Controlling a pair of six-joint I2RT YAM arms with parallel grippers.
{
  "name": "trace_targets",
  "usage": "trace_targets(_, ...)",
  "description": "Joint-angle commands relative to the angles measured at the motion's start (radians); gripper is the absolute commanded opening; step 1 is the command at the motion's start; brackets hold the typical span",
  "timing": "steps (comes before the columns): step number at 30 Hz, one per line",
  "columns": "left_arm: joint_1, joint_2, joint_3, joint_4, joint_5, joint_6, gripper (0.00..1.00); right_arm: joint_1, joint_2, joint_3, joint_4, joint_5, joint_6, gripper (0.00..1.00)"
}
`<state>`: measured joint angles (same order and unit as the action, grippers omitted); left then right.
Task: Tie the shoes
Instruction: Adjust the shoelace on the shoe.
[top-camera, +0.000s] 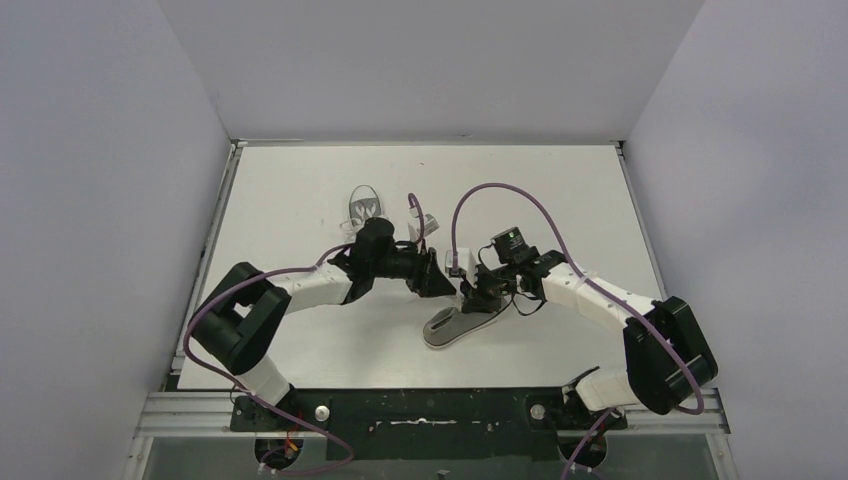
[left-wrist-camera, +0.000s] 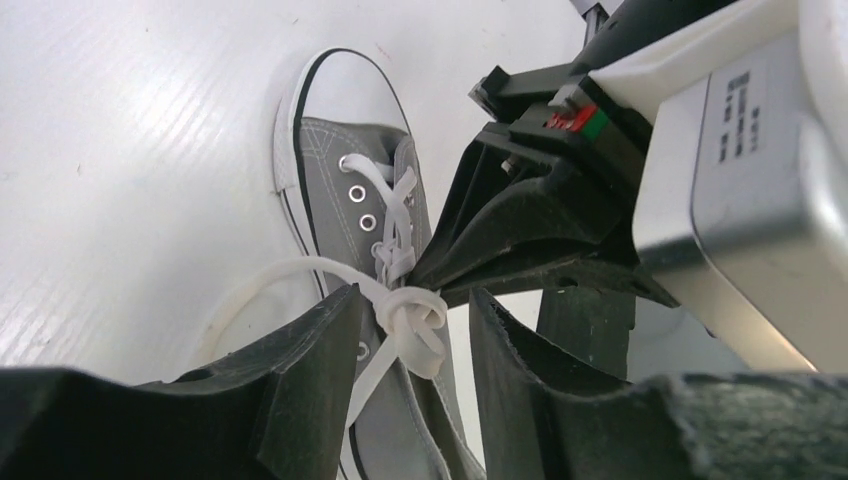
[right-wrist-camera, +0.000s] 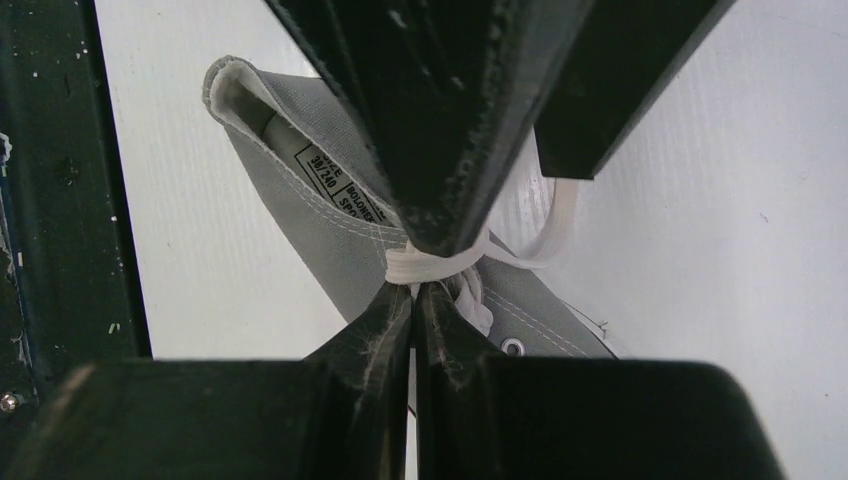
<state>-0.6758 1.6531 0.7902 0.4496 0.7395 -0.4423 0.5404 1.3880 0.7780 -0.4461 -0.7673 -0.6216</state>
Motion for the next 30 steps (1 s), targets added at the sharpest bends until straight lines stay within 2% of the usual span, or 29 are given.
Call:
trace_targets(1,-0.009,0.031,0.055,0.081,0.048,-0.017,0.40,0.008,-0.018,0.025,0.037,-0.015,-0.007,0.00)
trace_targets(4,-0.011,0.030,0.048,0.068,0.056,-0.006,0.41,0.006,-0.019,0.028,0.030,-0.013,-0.017,0.00)
trace_targets(7,-0.015,0.013,0.040,0.044,0.051,0.008,0.49,0.000,-0.016,0.032,0.018,-0.017,-0.028,0.00)
trace_targets(10,-0.021,-0.003,0.031,0.017,0.041,0.035,0.48,-0.003,-0.012,0.032,0.015,-0.026,-0.031,0.00)
trace_targets(12,-0.021,0.003,0.032,0.009,0.051,0.041,0.42,-0.005,-0.011,0.032,0.015,-0.029,-0.033,0.00)
trace_targets(17,-0.020,0.007,0.021,0.014,0.052,0.046,0.38,-0.006,-0.008,0.032,0.011,-0.029,-0.036,0.00)
trace_targets(20,-0.015,0.017,0.035,-0.009,0.072,0.056,0.25,-0.007,-0.008,0.033,0.006,-0.028,-0.042,0.00)
trace_targets(24,-0.001,0.017,0.032,-0.011,0.091,0.038,0.15,-0.010,-0.003,0.038,-0.010,-0.029,-0.052,0.00)
trace_targets(26,-0.001,0.002,0.027,-0.033,0.083,0.049,0.19,-0.011,-0.002,0.042,-0.015,-0.030,-0.056,0.00)
trace_targets(28,-0.001,-0.011,0.011,-0.036,0.064,0.054,0.31,-0.011,0.000,0.045,-0.016,-0.030,-0.056,0.00)
trace_targets(30,-0.001,-0.013,0.005,-0.034,0.061,0.057,0.36,-0.011,0.003,0.047,-0.014,-0.030,-0.055,0.00)
